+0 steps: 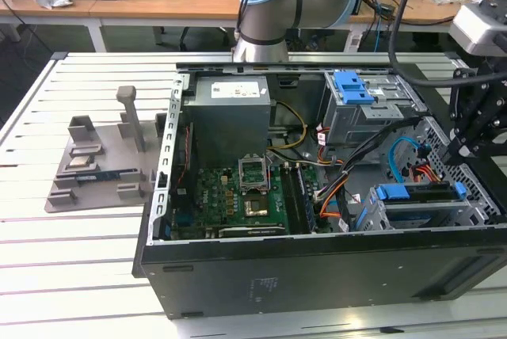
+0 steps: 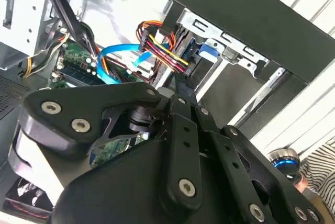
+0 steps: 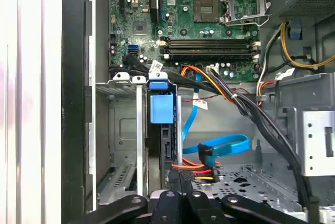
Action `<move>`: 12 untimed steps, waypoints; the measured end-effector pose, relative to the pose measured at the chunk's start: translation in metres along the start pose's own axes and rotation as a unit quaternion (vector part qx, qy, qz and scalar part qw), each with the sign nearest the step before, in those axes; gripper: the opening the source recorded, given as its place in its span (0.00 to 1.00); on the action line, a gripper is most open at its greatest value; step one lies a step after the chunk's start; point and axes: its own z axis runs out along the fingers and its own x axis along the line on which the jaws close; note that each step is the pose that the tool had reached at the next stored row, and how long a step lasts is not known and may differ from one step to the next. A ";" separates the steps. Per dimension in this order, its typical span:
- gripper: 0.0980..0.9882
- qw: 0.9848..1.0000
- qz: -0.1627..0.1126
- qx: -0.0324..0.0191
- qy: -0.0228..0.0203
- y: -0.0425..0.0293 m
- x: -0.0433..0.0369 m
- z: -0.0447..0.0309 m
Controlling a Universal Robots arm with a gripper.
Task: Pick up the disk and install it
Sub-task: 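Insert the first disk wire, then insert the second disk wire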
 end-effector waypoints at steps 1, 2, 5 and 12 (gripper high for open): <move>0.01 1.000 0.000 0.000 0.000 0.0004 -0.0024 -0.0053; 0.01 1.000 0.000 0.000 0.000 0.0004 -0.0023 -0.0063; 0.01 1.000 0.000 0.000 0.000 0.0005 -0.0024 -0.0067; 0.01 1.000 0.000 0.000 0.000 0.0005 -0.0024 -0.0070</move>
